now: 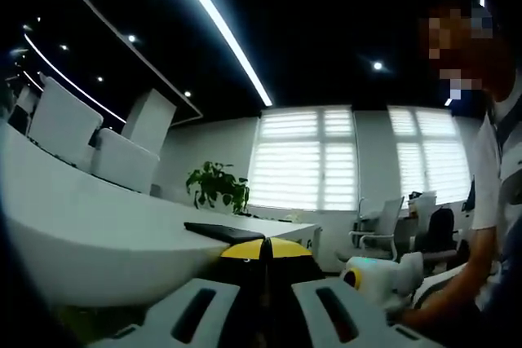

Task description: Clamp the fixed fixture on the desktop, loosen the retaining clip, secure it to the edge of the desk, and tighten the retaining clip.

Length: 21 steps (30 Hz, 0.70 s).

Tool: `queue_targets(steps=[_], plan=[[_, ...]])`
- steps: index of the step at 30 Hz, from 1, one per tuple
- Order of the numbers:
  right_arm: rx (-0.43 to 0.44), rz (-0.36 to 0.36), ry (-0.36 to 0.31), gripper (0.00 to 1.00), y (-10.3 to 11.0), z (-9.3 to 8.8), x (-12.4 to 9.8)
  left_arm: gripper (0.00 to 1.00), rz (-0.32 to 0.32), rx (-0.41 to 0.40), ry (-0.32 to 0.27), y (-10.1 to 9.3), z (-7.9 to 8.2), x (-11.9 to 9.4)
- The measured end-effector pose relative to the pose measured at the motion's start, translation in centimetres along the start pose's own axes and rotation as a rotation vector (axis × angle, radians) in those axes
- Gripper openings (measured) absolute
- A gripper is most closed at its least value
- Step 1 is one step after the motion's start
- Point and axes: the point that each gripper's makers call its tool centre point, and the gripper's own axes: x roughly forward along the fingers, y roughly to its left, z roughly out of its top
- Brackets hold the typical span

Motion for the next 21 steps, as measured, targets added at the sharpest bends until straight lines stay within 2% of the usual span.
queue_targets(steps=[10, 13, 16, 21], plan=[[0.036, 0.288, -0.017, 0.23, 0.18, 0.27, -0.16, 0.02, -0.001, 0.005, 0.000, -0.02, 0.00, -0.04], [0.034, 0.342, -0.017, 0.23, 0.01, 0.23, 0.12, 0.02, 0.000, 0.008, -0.001, 0.00, 0.00, -0.05], [0.039, 0.384, -0.014, 0.23, 0.71, 0.30, -0.14, 0.02, -0.001, 0.014, 0.005, -0.06, -0.02, -0.06], [0.067, 0.402, -0.022, 0.24, 0.98, 0.11, -0.13, 0.02, -0.003, 0.016, 0.010, -0.08, -0.03, -0.08]])
